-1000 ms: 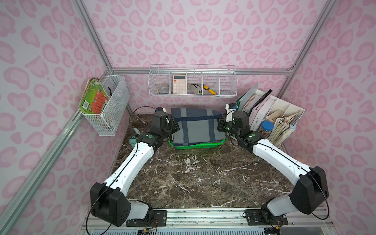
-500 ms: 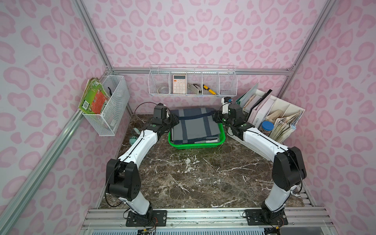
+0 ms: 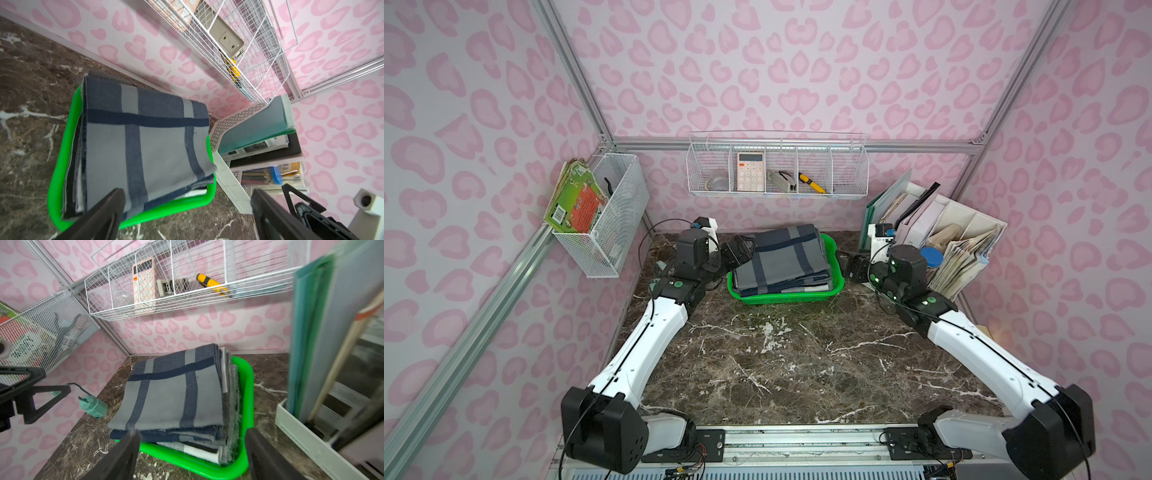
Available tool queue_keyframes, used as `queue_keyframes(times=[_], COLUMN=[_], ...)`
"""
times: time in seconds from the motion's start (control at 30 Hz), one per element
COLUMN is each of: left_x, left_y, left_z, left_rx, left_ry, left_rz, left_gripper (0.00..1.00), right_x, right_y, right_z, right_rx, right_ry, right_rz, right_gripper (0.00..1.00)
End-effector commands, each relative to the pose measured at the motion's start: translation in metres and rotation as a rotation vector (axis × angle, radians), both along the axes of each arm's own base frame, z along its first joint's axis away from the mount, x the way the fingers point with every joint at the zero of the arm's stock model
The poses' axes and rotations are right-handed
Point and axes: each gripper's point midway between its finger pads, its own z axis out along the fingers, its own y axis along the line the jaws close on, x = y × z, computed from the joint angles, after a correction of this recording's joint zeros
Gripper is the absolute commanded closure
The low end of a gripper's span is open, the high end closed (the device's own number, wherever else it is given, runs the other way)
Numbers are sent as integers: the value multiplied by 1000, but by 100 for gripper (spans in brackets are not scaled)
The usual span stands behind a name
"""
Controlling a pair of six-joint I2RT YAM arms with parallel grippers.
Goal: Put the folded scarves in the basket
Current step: Place the scarf in the basket, then reset both arms
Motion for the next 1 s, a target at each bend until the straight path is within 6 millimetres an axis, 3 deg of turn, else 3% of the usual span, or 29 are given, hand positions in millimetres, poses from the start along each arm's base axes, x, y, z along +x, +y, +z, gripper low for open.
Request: queue_keyframes(times=[0.0, 0.07, 0.17, 0.4, 0.53, 0.7, 0.83, 0.97], left_x=[-29, -45, -68, -88, -81, -79, -72, -66], left_y=[3, 12, 20, 53, 72, 116, 123, 124], left_z=[-6, -15, -28, -76, -81, -100, -111, -123], left_rx=[5, 40, 94, 232, 304, 416, 488, 556], left_ry=[22, 50, 99, 200, 203, 277, 269, 238], left_rz=[-12, 11, 9, 135, 224, 465, 482, 452], left_gripper=[2, 2, 2, 2, 1, 2, 2, 2], right_x=[-23, -37, -56, -91, -98, -101, -102, -95], right_y=[-30, -50, -82, -149, -167, -173, -195, -202], right_z=[-9, -15, -22, -42, -59, -64, -63, -70], right_rx=[-27, -52, -72, -95, -89, -90, -111, -162], right_ry=[23, 19, -10, -139, -175, -270, -290, -290], right_rz=[-94, -157, -267, -530, -612, -631, -747, -775], right_gripper=[18, 16, 2, 1, 1, 1, 1, 1])
